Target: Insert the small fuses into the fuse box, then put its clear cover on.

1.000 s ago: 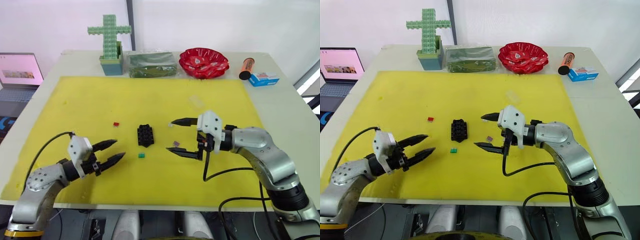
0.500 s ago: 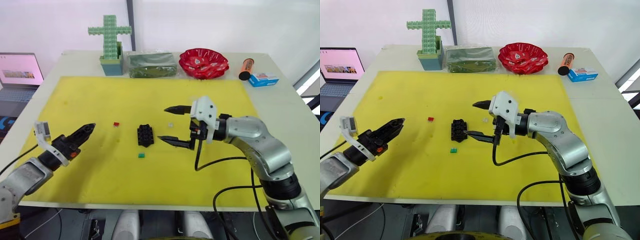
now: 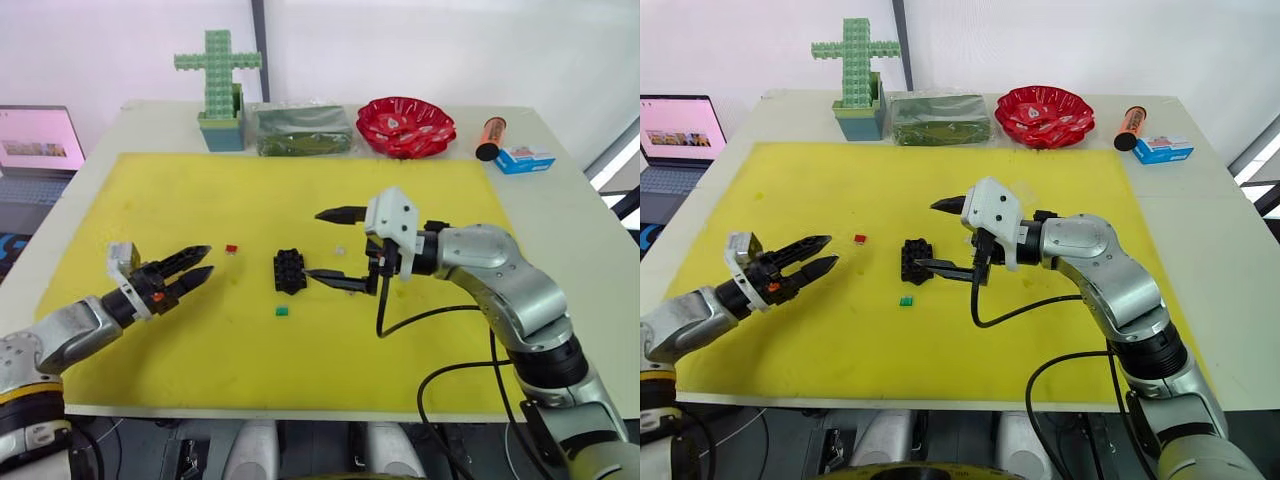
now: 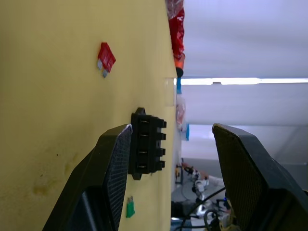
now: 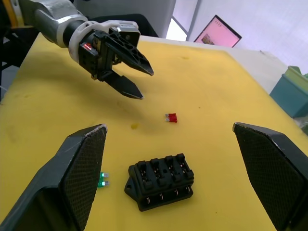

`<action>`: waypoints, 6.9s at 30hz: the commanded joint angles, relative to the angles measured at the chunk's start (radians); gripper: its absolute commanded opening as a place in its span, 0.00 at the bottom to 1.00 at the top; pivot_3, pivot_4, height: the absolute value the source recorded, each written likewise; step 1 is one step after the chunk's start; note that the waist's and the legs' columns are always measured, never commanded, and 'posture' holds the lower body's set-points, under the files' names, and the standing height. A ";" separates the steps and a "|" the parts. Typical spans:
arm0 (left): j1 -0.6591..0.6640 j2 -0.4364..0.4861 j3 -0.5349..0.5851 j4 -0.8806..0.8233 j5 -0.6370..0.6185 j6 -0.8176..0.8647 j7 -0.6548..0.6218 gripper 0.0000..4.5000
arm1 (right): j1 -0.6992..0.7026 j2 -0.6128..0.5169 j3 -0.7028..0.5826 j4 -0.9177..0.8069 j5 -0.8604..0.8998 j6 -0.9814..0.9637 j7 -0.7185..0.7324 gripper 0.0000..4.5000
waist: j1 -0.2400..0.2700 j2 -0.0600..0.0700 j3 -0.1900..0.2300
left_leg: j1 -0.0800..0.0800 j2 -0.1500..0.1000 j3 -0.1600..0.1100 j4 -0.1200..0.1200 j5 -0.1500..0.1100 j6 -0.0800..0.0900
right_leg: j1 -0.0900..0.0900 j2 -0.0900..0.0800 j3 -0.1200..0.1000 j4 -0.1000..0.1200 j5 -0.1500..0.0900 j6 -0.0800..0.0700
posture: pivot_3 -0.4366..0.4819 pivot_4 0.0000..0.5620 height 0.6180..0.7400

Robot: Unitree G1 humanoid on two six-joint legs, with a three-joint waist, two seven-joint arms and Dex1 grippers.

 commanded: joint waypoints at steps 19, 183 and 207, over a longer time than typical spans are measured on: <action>-0.348 0.050 -0.086 0.351 0.627 0.093 -0.429 0.63 | -0.021 -0.005 -0.027 -0.063 -0.002 0.038 -0.061 1.00 | 0.002 0.000 0.000 | 0.000 0.000 0.001 -0.002 0.000 -0.001 | -0.001 0.000 0.000 -0.001 0.000 0.000 | 0.48 0.27 1.00; 0.232 0.011 -0.257 -0.693 1.339 -0.976 -1.118 0.99 | -0.131 -0.040 0.022 0.020 0.307 0.296 -0.128 0.00 | -0.012 0.001 0.002 | -0.001 0.001 0.001 -0.005 0.000 -0.001 | -0.003 0.001 0.001 -0.003 -0.003 -0.005 | 0.48 0.27 1.00; 0.233 -0.162 -0.375 -0.492 1.507 -1.285 -1.102 0.99 | -0.253 0.021 0.264 0.225 -0.130 0.060 0.076 0.00 | 0.000 0.001 0.002 | -0.001 0.002 0.001 -0.004 0.001 -0.001 | -0.003 0.002 0.001 0.000 -0.001 -0.002 | 0.48 0.27 1.00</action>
